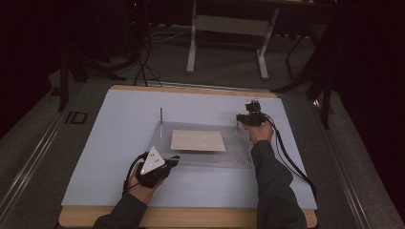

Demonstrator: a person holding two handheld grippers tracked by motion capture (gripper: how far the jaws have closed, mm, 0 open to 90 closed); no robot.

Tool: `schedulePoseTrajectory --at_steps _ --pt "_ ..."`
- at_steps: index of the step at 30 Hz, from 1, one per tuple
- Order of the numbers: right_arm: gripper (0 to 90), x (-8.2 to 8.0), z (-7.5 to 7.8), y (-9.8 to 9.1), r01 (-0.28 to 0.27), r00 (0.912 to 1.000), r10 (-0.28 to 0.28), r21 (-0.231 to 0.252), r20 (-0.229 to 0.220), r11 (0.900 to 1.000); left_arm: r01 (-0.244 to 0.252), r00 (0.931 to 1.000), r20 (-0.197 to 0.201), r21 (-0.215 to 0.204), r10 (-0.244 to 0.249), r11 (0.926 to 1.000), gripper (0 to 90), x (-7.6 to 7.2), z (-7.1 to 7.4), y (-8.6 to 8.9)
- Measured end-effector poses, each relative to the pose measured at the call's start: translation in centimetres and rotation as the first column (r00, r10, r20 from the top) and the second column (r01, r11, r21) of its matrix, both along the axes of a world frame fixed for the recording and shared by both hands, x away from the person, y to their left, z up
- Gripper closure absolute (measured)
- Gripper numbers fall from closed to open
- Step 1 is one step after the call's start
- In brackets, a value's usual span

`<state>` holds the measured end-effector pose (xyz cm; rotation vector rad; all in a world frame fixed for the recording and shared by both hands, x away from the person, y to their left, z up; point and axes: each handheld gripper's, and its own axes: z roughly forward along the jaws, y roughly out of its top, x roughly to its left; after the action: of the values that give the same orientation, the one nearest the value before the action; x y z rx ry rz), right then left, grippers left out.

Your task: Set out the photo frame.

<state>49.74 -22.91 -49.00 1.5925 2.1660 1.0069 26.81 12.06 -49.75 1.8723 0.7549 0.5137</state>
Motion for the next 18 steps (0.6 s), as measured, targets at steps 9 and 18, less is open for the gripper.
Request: schedulePoseTrajectory --at_steps 9,18 --pt "70.6 -0.7 0.8 -0.8 -0.06 0.9975 0.061 -0.022 0.036 0.9979 0.008 0.9996 0.025 0.007 -0.009 0.9999 89.7 0.8 1.1 -0.3" --pt "66.5 -4.4 2.4 -4.0 -0.117 0.9859 0.122 -0.051 0.114 0.9919 0.021 0.9996 0.017 0.016 -0.021 0.9997 89.7 1.6 2.0 -0.3"
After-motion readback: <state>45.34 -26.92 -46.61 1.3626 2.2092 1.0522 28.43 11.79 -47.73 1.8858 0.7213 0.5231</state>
